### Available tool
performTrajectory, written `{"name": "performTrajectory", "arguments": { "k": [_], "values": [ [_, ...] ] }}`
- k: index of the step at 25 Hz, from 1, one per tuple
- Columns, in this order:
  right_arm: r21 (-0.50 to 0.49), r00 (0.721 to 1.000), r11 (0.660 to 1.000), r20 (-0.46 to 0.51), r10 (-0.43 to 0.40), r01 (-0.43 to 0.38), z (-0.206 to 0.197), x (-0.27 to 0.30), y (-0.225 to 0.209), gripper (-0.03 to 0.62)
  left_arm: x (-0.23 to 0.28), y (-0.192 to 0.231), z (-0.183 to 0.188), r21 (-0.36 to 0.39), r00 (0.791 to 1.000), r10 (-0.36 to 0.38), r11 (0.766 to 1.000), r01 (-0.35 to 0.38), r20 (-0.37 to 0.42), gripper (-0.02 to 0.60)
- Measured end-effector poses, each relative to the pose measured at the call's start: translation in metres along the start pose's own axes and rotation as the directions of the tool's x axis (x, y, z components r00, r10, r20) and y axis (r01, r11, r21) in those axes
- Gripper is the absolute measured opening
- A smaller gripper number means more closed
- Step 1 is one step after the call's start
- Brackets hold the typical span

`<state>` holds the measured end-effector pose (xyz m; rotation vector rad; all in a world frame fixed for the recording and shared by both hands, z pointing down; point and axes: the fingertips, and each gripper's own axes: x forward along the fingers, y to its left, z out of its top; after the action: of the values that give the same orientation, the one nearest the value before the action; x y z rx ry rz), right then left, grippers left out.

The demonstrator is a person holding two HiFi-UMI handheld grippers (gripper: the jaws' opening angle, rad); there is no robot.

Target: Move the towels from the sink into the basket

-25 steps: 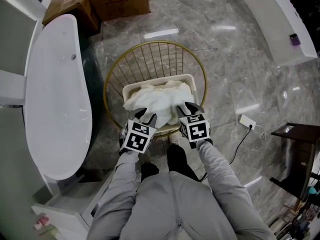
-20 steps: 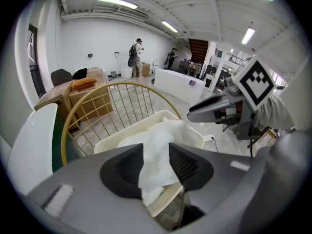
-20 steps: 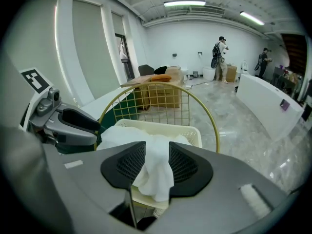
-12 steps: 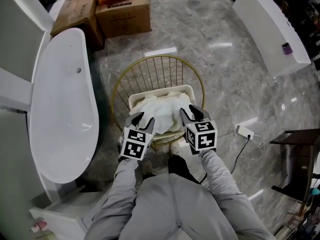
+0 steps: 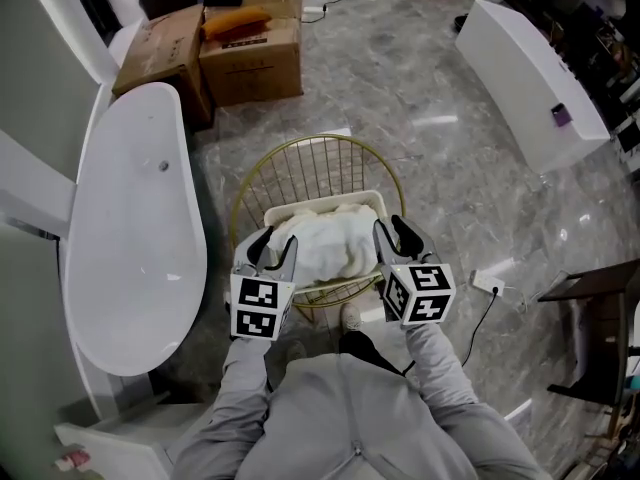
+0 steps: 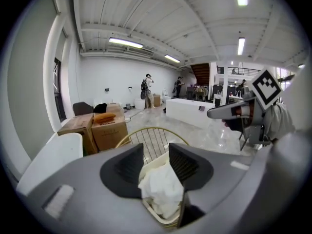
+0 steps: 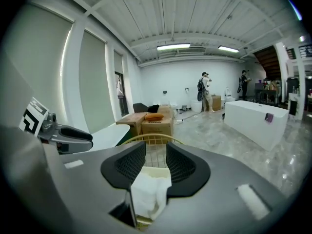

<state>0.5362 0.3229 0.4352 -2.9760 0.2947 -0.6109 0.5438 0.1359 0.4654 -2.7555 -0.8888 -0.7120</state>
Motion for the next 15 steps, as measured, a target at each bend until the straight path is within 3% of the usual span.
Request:
{"name": "performTrajectory", "arguments": {
  "k": [15],
  "values": [
    [0.015, 0.960, 0.998, 0.274, -0.057, 0.056, 0.070, -0.083, -0.001, 0.127, -0.073, 0.016, 0.050, 0.070, 0.971, 0.107, 0.990, -0.124, 0.215, 0.172]
  ]
}}
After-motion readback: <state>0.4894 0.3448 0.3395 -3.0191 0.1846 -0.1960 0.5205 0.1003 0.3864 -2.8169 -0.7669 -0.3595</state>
